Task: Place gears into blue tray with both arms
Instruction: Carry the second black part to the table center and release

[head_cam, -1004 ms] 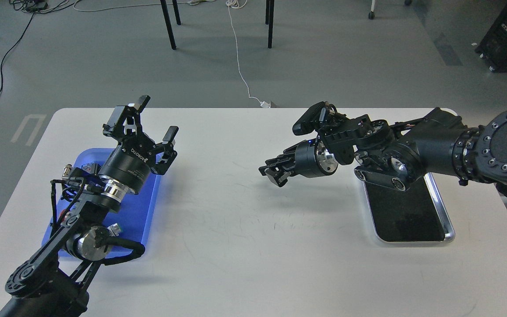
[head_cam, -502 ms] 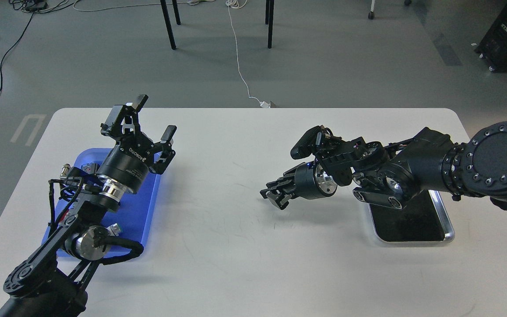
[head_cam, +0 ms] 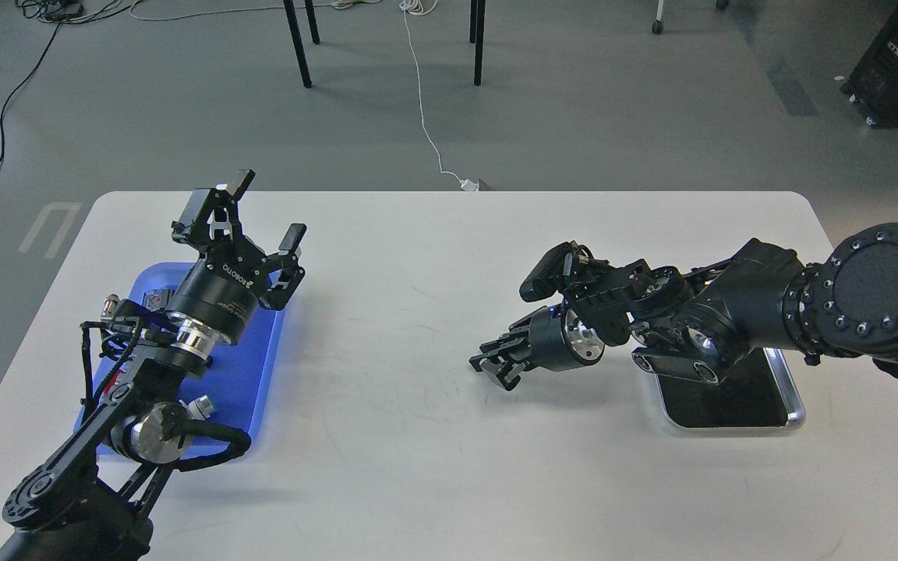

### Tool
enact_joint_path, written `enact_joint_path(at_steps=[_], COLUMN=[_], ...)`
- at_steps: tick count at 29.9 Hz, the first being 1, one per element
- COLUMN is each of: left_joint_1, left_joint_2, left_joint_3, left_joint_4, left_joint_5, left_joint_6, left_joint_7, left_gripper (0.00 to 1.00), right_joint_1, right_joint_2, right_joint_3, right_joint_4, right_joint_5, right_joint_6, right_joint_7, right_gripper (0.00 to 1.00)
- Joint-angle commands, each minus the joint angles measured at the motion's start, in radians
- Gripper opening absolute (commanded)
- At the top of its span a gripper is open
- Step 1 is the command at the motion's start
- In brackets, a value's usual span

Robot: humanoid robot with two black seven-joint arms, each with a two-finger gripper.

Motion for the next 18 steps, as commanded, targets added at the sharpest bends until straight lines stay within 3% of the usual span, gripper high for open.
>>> enact_joint_path(at_steps=[1,7,9,18], left_joint_1=[0.0,0.0,0.0,0.0], left_joint_2=[0.0,-0.002,-0.002,-0.006], left_joint_3=[0.0,0.0,0.0,0.008], left_joint_4=[0.0,0.0,0.0,0.001], left_joint_5=[0.0,0.0,0.0,0.002], left_joint_6=[0.0,0.0,0.0,0.002], left_joint_7=[0.001,0.001,0.001,-0.009], left_gripper=[0.98,0.98,0.99,0.99], right_joint_1=[0.001,0.015,0.021,-0.015], right_joint_2=[0.0,0.0,0.0,-0.211], right_joint_3=[0.003,0.014,0.037,0.435], right_joint_4=[0.0,0.0,-0.002,0.005], right_joint_5=[0.003,0.014,0.017,0.069], right_joint_6=[0.0,-0.002,-0.003,-0.005], right_joint_7=[0.0,0.0,0.0,0.0], right_gripper=[0.42,0.77,0.94,0.97])
